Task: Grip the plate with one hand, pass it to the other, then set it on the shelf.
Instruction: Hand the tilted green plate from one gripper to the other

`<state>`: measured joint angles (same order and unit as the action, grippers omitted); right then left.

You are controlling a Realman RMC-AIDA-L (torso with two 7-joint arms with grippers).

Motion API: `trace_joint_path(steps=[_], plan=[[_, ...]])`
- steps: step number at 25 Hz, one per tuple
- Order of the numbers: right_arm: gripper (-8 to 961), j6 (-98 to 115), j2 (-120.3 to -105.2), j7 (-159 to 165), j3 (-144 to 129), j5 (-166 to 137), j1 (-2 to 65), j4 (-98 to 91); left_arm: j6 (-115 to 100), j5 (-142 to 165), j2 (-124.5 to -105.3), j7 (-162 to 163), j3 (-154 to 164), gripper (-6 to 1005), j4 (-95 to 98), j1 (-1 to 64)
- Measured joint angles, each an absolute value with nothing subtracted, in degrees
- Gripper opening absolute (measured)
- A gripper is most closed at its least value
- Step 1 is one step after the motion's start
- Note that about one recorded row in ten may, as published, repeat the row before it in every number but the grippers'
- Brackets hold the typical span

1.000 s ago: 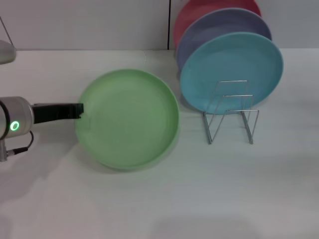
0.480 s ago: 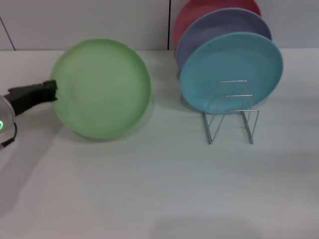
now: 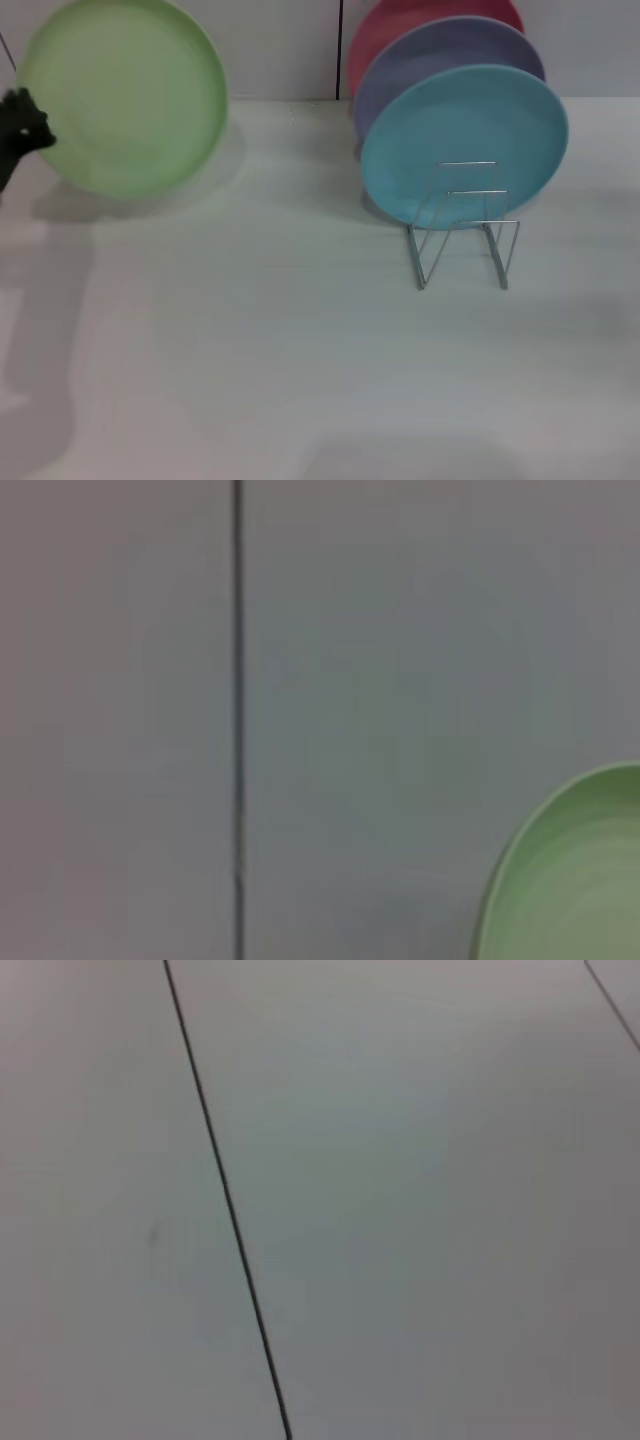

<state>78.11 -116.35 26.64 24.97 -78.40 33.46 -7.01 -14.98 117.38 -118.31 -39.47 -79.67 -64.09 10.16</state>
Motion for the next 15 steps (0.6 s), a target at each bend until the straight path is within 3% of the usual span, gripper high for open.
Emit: trace_joint_path(steps=[6, 9, 15], plan=[[576, 78.1, -116.89, 25.2, 24.4, -78.4, 33.8, -6.8, -36.9, 123.0, -118.16, -31.0, -70.1, 35, -55.9, 11.8], [577, 78.1, -117.39, 25.1, 23.1, -78.4, 33.6, -6.7, -53.2, 136.4, -118.29, -9.7, -66.1, 34, -41.3, 15.7], [575, 79.7, -118.66, 25.1, 18.6, -78.4, 32.3, -6.3, -63.5, 142.8, -118.47, 5.9, -64.3, 33, -28.2, 19.2]])
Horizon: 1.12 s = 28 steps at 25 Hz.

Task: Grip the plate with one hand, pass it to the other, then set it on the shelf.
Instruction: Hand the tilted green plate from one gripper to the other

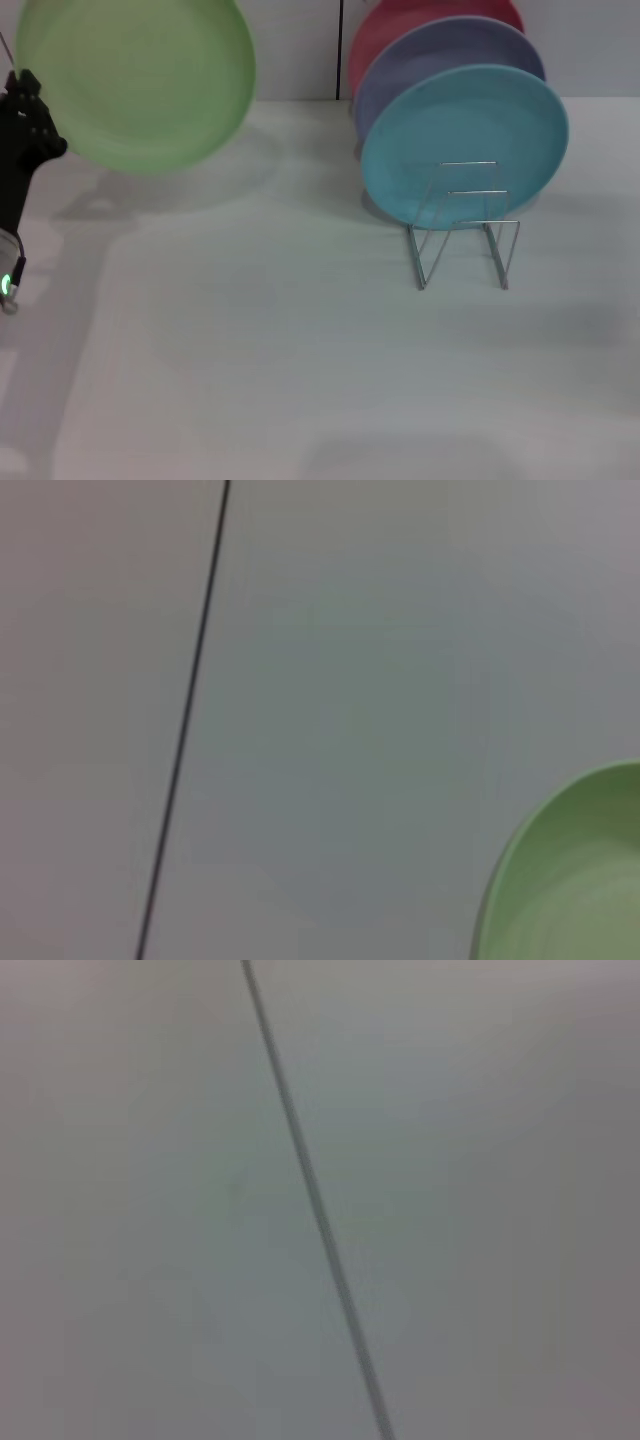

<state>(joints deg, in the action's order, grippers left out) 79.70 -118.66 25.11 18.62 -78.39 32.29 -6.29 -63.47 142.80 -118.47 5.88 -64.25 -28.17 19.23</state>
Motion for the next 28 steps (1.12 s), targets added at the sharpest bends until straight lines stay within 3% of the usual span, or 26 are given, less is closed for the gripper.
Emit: trace_joint_path(steps=[14, 28], plan=[[567, 93.9, -119.25, 13.3, 2.5, -78.4, 25.9, 11.5, -67.5, 142.8, -119.1, 7.3, -57.8, 33, -26.3, 18.1], [563, 86.1, -119.41, -6.5, 1.4, -86.7, 29.1, 32.9, -70.5, 136.2, -119.13, -0.9, -52.4, 32, -27.0, 16.2]])
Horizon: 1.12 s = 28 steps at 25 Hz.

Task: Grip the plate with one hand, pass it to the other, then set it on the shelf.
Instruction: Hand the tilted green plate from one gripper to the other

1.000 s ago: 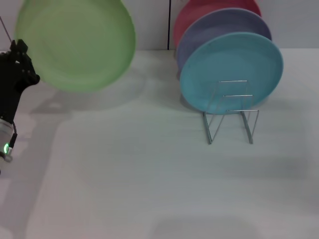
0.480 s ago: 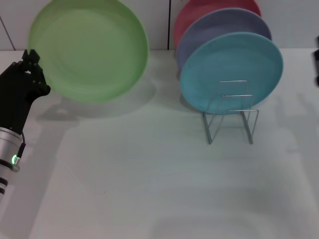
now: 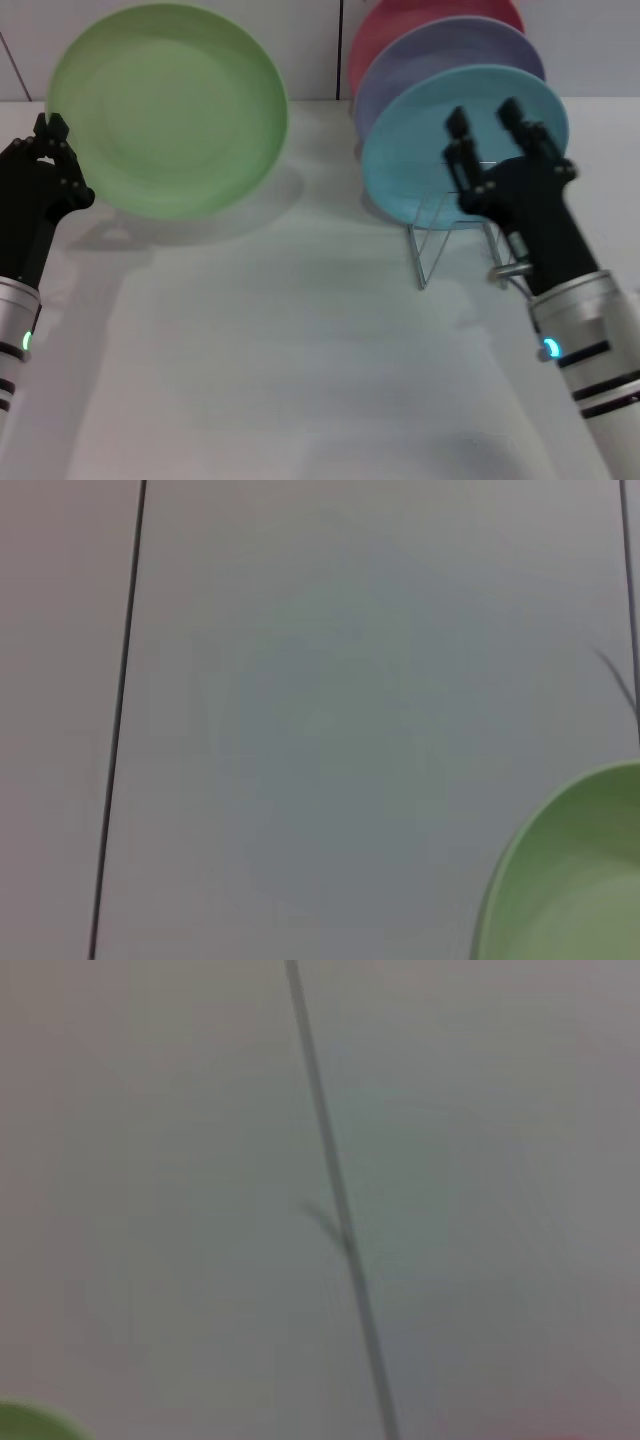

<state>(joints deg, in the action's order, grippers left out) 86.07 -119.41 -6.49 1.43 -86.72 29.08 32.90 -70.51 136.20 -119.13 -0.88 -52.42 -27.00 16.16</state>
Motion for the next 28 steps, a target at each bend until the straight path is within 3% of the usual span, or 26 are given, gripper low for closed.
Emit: trace_joint_path(steps=[28], plan=[[563, 53.1, -119.5, -7.1, 21.3, -107.1, 35.8, 38.4, -72.5, 119.7, -119.18, -8.4, -40.7, 33, -29.2, 16.9]])
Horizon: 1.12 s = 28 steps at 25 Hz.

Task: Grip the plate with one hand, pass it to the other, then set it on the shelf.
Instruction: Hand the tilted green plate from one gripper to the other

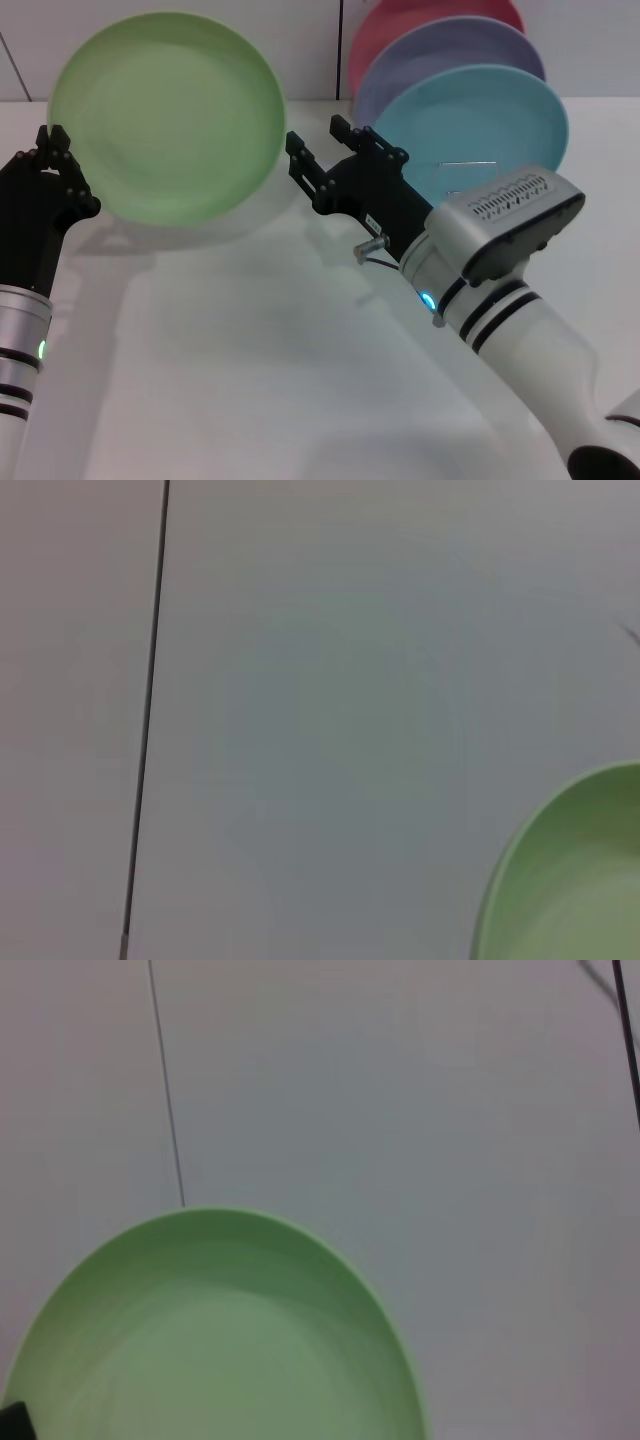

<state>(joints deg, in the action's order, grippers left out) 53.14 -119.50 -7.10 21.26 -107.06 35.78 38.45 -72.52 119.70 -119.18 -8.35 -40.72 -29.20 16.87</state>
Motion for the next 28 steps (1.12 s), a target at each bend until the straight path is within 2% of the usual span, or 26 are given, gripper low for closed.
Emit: trace_joint_path(steps=[16, 22, 28], plan=[[542, 49.3, -119.47, -7.1, 23.9, -107.1, 38.1, 38.5, -73.2, 119.3, -119.18, -8.3, -39.3, 33, -29.2, 16.7], [345, 48.7, -119.56, -7.0, 24.0, -107.1, 38.5, 38.6, -73.7, 119.3, -119.17, -8.3, -38.6, 33, -29.2, 16.5], [313, 48.7, -119.6, -7.0, 24.1, -107.1, 38.5, 38.8, -73.8, 119.4, -119.18, -8.3, -37.9, 32, -29.2, 16.4]])
